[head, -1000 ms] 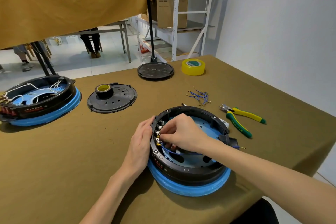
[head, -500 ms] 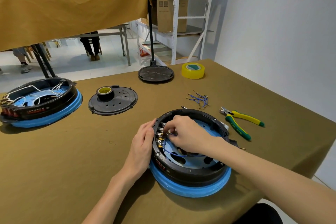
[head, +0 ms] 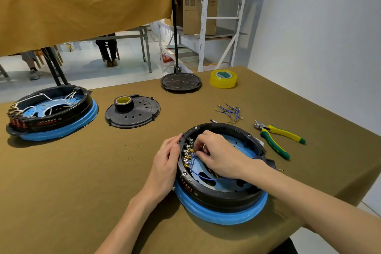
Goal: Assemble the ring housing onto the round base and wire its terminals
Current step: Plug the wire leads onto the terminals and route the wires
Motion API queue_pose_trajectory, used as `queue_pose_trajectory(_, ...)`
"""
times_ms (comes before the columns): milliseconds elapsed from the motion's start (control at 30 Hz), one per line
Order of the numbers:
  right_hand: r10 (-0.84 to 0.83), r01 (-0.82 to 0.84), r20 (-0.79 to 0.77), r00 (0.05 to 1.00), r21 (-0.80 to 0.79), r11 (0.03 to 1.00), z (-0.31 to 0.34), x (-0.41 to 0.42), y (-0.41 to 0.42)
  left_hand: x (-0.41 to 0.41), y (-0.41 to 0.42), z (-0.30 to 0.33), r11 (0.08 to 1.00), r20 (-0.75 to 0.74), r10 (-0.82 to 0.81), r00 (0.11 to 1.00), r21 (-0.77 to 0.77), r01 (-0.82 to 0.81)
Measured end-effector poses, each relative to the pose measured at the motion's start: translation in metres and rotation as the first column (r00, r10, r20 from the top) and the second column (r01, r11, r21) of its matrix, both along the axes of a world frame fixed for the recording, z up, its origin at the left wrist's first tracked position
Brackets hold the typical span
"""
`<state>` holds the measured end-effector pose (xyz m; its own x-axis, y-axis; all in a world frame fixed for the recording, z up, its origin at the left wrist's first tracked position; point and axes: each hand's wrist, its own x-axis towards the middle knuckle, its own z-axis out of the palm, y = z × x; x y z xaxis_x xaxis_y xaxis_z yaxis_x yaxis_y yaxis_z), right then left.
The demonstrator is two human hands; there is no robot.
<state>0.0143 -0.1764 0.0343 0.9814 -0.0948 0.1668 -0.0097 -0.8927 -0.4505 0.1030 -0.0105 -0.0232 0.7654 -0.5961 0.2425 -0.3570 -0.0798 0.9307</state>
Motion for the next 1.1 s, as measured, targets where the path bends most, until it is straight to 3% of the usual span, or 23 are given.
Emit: queue_pose_trajectory(1100, 0.043, -0.044, 0.014, 0.999, 0.048, 0.998, 0.0054, -0.0007, -0.0021, -0.0007, 0.0012, 0.0008, 1.0, -0.005, -0.016, 1.0, 0.007, 0.016)
